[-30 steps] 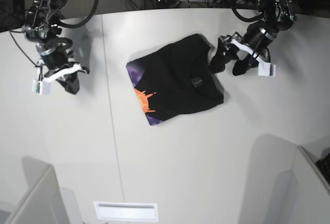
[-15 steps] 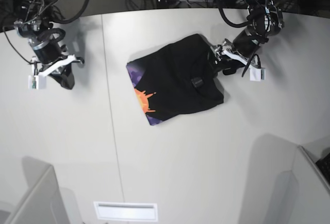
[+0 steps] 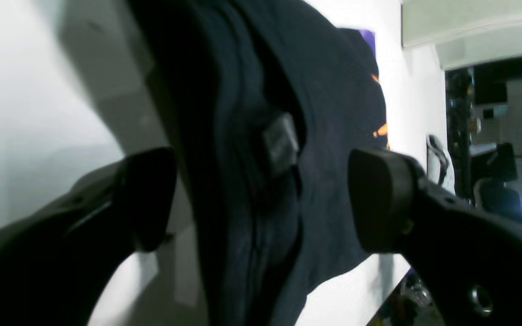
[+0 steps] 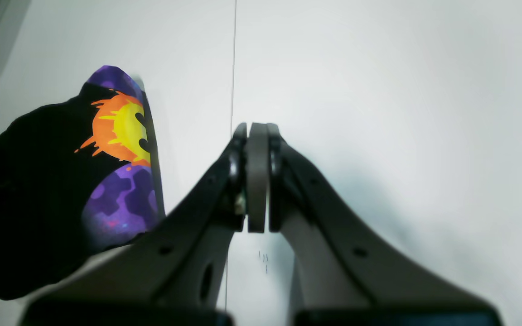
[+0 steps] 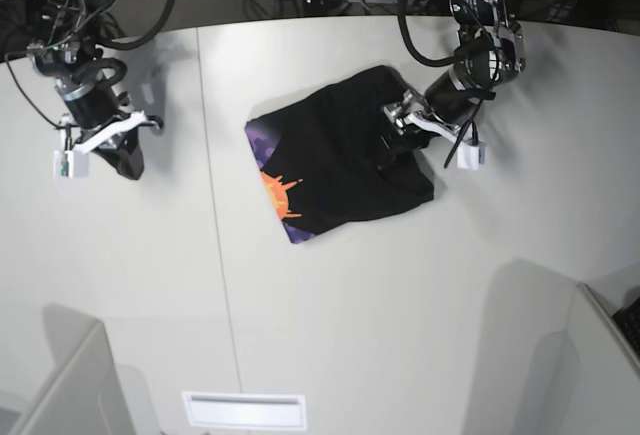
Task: Fold the T-shirt properly
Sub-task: 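Lower the left gripper and grasp the edge of the folded bundle, then rotate the folded bundle with the left gripper so the print faces the robot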
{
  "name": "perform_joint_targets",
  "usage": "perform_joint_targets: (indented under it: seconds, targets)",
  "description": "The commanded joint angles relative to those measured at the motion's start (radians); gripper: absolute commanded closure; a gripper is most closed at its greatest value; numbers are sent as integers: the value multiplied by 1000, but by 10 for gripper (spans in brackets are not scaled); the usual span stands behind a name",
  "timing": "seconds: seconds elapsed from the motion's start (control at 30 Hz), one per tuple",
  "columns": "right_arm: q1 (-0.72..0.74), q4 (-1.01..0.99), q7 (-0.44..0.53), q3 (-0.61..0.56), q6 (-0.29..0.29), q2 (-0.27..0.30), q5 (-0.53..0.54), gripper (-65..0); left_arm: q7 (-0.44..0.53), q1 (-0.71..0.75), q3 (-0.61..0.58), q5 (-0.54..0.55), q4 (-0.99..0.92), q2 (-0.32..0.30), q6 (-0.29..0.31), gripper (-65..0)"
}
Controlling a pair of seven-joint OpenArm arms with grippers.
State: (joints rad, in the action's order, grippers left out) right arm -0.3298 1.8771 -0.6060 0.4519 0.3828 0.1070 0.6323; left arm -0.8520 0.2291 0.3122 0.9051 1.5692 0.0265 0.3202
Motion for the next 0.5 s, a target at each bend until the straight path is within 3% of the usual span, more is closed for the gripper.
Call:
perform_joint_targets:
  seconds: [0.0, 0.3, 0.47]
  targets:
    - [7, 17, 25, 5, 8, 10, 19, 0, 14, -12, 2, -7, 13, -4, -19, -571]
    - [44, -4, 19, 0, 8, 9, 21, 0, 10, -12, 2, -24, 18, 6, -49, -569]
    - [61, -3, 19, -2, 8, 9, 21, 0, 10, -12, -9, -24, 15, 6, -140, -569]
